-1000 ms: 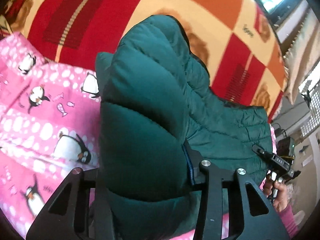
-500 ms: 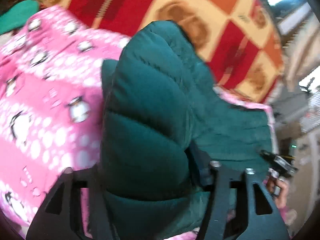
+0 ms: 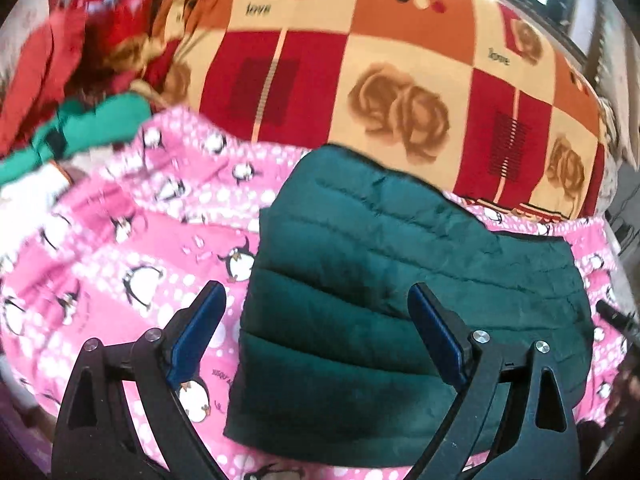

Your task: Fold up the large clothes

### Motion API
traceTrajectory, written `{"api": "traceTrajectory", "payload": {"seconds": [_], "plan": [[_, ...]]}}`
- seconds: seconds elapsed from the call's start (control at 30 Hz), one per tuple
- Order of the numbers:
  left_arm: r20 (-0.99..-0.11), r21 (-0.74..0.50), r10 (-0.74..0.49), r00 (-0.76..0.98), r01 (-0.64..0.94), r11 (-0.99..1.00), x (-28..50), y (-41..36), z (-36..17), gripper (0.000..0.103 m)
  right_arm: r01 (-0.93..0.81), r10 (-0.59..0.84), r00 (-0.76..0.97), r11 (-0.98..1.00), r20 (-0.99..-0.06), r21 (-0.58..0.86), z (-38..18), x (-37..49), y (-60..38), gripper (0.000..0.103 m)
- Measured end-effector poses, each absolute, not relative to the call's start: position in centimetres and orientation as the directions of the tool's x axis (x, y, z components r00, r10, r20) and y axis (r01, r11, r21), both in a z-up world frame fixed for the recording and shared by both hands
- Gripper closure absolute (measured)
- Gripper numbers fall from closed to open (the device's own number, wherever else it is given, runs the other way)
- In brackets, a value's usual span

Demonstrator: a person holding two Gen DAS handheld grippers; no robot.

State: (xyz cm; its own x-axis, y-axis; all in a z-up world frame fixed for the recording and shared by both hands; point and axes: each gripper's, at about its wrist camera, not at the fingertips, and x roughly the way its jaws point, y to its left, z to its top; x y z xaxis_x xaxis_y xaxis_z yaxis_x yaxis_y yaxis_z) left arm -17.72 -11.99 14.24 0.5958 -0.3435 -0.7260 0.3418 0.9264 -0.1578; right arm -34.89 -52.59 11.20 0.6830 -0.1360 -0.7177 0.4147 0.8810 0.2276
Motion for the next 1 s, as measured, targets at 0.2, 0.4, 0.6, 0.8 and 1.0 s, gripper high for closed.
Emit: {"api": "traceTrajectory", "payload": {"seconds": [0.2, 0.4, 0.6, 0.8, 1.0], "plan": [[-0.702, -0.110, -0.326, 0.633, 0.356, 0.928, -20.7, -14.7, 14.4, 0.011, 0.370, -0.160, 0.713, 0.913, -0.683, 0.172, 11.9, -35.0, -47.4, 0.014], [-0.698, -0.078, -0.308, 0.647, 0.359, 0.930, -23.0, -17.1, 13.4, 0.011, 0.379, -0.226, 0.729, 0.919, -0.646, 0.106, 11.4, -34.5, -42.5, 0.013], [-0.679, -0.007, -0.263, 0.685, 0.352, 0.936, -24.5, -18.6, 12.9, 0.011, 0.373, -0.241, 0.717, 0.925, -0.655, 0.069, 10.3, -34.0, -40.2, 0.012], [-0.657, 0.040, -0.242, 0.714, 0.354, 0.935, -25.4, -19.6, 12.5, 0.011, 0.386, -0.259, 0.715, 0.921, -0.650, 0.058, 10.2, -34.2, -39.8, 0.008], [-0.649, 0.044, -0.243, 0.721, 0.355, 0.934, -25.8, -19.9, 12.5, 0.011, 0.383, -0.261, 0.712, 0.923, -0.653, 0.049, 10.1, -34.1, -39.5, 0.008]]}}
